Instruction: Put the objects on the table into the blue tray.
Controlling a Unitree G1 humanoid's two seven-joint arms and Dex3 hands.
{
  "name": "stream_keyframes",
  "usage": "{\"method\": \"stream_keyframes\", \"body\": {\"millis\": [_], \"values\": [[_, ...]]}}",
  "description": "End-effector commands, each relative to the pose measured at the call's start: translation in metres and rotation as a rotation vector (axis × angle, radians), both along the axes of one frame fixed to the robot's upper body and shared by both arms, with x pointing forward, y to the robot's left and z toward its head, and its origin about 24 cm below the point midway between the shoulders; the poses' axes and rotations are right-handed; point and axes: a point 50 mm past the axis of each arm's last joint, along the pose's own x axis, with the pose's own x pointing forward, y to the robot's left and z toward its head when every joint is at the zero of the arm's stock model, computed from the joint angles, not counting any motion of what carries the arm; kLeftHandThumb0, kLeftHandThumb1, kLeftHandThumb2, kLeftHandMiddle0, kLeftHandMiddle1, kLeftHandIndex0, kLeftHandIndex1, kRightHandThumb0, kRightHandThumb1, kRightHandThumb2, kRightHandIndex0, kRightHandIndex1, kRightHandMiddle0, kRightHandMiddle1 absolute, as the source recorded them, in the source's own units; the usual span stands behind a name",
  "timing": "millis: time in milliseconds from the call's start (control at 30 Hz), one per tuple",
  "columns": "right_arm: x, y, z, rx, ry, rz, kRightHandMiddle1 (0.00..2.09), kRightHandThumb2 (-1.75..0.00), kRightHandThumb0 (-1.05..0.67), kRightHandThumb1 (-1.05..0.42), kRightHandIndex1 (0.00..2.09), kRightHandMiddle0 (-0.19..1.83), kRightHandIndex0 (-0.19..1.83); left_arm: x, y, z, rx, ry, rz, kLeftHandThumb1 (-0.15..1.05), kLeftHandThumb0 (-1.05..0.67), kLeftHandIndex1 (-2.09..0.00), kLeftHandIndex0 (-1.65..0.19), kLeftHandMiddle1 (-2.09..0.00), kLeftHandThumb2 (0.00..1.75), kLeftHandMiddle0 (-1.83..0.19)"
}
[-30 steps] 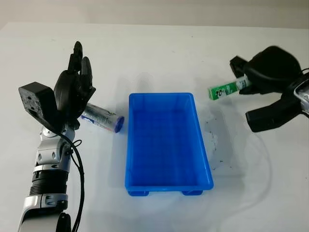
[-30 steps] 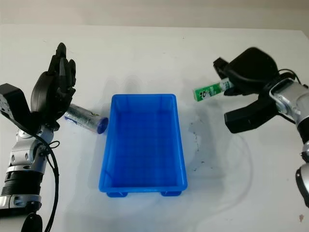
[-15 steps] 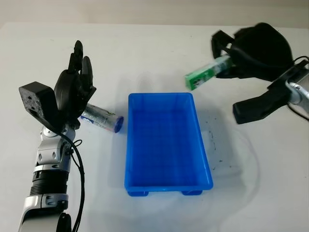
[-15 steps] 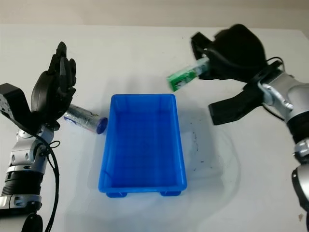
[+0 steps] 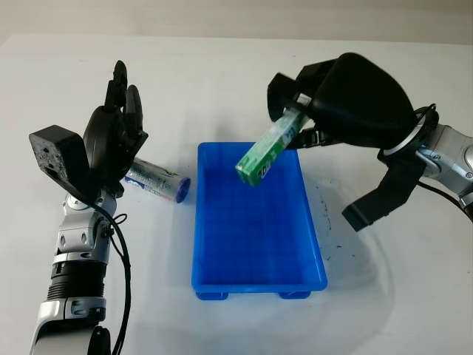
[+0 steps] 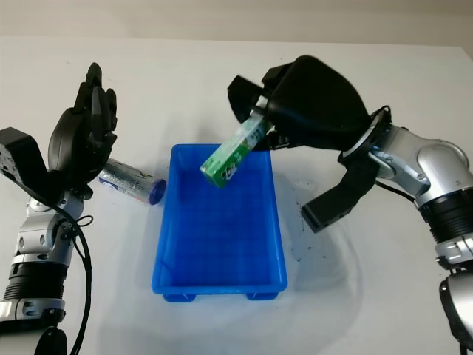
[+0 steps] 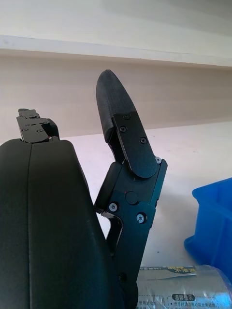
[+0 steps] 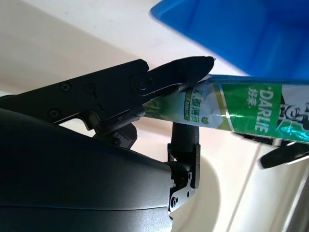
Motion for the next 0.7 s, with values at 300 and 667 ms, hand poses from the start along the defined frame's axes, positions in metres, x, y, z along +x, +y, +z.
{"method": "stream_keyframes", "body": {"millis": [300, 667], "values": [[-0.0058, -0.0034, 0.0039, -0.216, 0.142, -0.103, 0.45, -0.12, -0.72, -1.05, 0.25, -0.15, -0.05, -0.0021, 0.001, -0.0011, -0.004, -0.007, 0.002, 1.05, -0.74, 0.0, 0.19, 0.0, 0.7, 0.19], [-0.0063, -0.0074, 0.0072, -0.079, 0.079, -0.11, 0.0, -0.31, -0.61, -1.05, 0.0, -0.19, -0.19, -0.0014, -0.0006, -0.0016, -0.001, -0.004, 0.003, 1.05, -0.74, 0.0, 0.19, 0.0, 0.7, 0.19]]}}
